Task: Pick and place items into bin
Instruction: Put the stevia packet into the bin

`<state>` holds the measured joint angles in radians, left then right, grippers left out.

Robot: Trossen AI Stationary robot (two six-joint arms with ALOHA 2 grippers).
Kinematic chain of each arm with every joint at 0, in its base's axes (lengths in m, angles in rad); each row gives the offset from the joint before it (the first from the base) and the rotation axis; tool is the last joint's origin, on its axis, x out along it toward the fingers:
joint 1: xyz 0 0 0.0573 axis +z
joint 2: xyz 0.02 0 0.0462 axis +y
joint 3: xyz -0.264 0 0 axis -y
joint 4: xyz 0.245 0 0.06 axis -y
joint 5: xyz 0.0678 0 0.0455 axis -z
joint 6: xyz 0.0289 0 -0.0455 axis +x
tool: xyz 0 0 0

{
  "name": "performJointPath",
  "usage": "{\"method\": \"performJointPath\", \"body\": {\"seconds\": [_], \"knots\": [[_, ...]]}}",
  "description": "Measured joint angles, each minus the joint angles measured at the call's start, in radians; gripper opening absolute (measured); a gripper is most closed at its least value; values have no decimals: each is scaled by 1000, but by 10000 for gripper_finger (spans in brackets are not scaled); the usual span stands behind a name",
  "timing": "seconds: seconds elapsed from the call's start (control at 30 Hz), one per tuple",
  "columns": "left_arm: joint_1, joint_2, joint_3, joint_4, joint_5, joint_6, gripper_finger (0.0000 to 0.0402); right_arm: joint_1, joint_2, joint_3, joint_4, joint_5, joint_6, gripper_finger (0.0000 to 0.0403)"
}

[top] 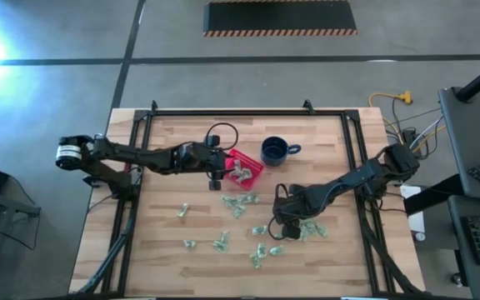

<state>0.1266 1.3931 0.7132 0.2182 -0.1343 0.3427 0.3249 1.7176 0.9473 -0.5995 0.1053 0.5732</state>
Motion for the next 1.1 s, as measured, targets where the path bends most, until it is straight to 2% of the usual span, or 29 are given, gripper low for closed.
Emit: {"method": "performJointPath", "body": {"seconds": [0.27, 0.33, 0.5, 0.6, 0.77, 0.87, 0.93, 1.1], "knots": [[-13, 0, 0, -1, -1, -24, 180, 0, 0, -5, 17, 60, -90, 29], [-17, 0, 0, -6, -1, -26, 180, 0, 0, -5, 26, 91, -117, 14], [-27, 0, 0, -50, -1, -55, 180, 0, -2, 5, 57, 173, -179, 9], [-39, -6, 0, -110, -1, -96, 180, 0, -2, 16, 60, 262, -206, 9], [-78, -42, 0, -215, 0, -132, 180, -1, -2, 44, 73, 533, -283, 9], [-114, -68, 0, -275, 0, -173, 180, -13, -3, 47, 165, 680, -371, 9], [-142, -87, 0, -326, 3, -205, 180, -28, -3, 47, 260, 713, -466, 9], [-216, -112, 0, -446, 7, -286, 180, -85, -2, 47, 477, 702, -649, 9]]}}
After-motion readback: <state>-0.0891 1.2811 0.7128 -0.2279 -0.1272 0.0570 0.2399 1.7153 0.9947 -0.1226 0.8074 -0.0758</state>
